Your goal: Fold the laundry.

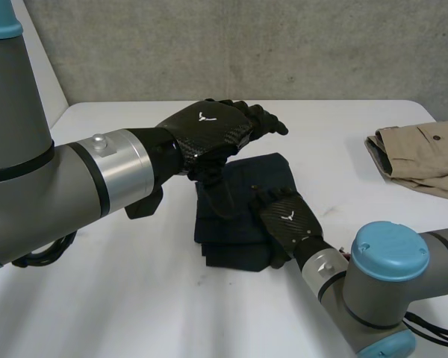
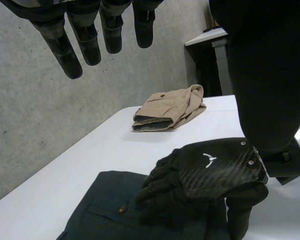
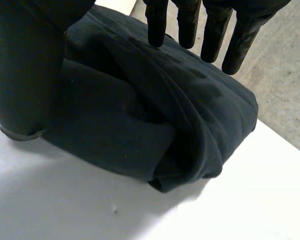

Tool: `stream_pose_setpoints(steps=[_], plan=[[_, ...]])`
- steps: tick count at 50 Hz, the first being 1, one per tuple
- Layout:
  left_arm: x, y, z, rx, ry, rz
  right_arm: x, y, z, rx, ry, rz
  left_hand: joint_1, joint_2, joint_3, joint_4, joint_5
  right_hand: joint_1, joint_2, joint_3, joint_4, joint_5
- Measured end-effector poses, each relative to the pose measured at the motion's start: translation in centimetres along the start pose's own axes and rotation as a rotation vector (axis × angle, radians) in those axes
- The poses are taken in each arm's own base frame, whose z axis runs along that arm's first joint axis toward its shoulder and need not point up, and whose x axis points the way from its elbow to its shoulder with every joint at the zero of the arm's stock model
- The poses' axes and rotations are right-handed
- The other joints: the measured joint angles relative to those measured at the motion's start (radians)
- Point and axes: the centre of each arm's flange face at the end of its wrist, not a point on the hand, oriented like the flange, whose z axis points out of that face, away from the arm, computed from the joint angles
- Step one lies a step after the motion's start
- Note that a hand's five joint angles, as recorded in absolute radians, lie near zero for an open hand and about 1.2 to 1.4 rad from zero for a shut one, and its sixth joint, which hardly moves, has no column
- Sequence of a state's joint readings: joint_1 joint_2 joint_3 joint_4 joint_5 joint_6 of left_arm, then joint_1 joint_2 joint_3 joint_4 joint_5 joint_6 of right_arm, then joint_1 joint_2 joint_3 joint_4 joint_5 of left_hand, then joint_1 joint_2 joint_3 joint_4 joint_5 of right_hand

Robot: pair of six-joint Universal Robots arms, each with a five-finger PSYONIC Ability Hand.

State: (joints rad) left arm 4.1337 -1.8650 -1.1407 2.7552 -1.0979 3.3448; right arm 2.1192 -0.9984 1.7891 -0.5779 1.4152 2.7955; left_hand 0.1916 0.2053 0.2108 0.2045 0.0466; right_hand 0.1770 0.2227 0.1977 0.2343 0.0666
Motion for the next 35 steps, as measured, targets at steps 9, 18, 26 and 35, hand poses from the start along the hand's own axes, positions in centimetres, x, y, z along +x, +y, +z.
stream_pose_setpoints(steps=[9,18,26,35], plan=[[0.0,0.0,0.0,-0.001,-0.004,-0.002,-0.1,0.1,1.2,0.040,0.007,-0.068,0.000,0.000,0.000,0.000,0.000,0.102,0.093,0.128,0.089,0.075],[-0.1,0.0,0.0,0.001,-0.007,-0.011,0.0,0.1,2.4,0.057,0.017,-0.100,0.000,0.000,0.000,0.000,0.000,0.155,0.147,0.184,0.149,0.104],[-0.1,0.0,0.1,0.003,-0.008,-0.033,0.4,-0.3,4.1,0.088,0.033,-0.103,0.000,0.000,0.000,0.000,0.000,0.199,0.208,0.242,0.209,0.130],[-0.2,0.0,0.1,0.004,-0.008,-0.035,0.9,-0.7,6.0,0.116,0.050,-0.112,0.000,0.000,0.000,0.000,0.000,0.213,0.231,0.263,0.228,0.134]])
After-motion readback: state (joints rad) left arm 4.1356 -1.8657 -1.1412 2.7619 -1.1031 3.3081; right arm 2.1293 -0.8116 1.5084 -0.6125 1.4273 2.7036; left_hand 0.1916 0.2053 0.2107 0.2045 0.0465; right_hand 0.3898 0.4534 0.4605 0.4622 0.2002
